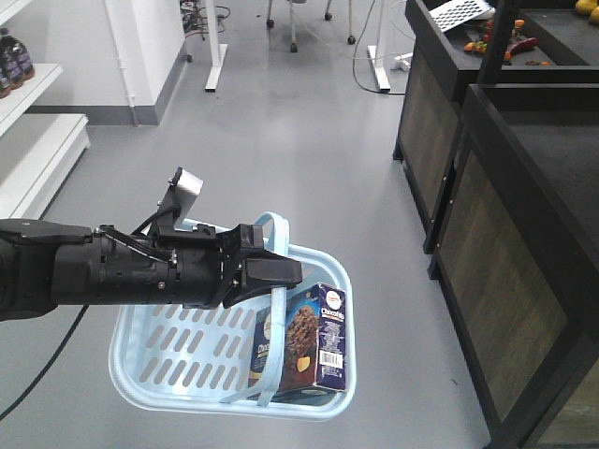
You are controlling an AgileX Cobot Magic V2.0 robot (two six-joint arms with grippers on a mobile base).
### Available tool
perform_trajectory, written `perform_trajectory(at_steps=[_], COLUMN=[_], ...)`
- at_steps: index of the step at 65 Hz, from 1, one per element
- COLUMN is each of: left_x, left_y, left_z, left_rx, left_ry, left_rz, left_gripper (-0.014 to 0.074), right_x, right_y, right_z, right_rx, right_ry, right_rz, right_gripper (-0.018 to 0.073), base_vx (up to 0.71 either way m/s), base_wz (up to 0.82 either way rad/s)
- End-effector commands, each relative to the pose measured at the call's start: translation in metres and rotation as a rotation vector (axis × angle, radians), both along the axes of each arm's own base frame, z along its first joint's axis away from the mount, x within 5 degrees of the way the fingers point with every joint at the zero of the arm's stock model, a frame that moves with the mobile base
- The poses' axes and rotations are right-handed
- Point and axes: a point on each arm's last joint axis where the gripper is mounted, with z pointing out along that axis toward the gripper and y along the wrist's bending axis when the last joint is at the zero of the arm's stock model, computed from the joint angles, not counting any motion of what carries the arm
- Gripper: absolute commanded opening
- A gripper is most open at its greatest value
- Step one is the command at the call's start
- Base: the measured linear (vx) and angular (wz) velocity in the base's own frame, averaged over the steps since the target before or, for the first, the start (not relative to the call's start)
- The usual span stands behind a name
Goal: Left arm holds basket, right arm returns cookies
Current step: 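Hold the basket in the left gripper while turning past the fruit counters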
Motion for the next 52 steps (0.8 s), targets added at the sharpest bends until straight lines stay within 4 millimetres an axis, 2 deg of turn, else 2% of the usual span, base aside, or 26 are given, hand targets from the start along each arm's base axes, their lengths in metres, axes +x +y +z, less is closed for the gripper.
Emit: perform_trajectory(at_steps=[1,52], left_x=[-0.0037,-0.0037], left_y=[-0.0031,-0.0031], left_z=[0.0327,0.0327], left_rx=[-0.141,-0.141], left_ry=[-0.051,-0.051], left_rz=[0.002,0.002], left_gripper=[-0.0003,-0.0003], right_x=[-0.0003,-0.0003], right_y=[0.0005,0.0005], right_z=[0.0016,0.0016], right_rx=[-0.025,-0.025], right_ry=[-0.068,-0.068], right_rz=[0.003,0.003], right_gripper=[-0.0006,-0.0006], base_vx=[0.22,0.31], base_wz=[-0.17,0.0])
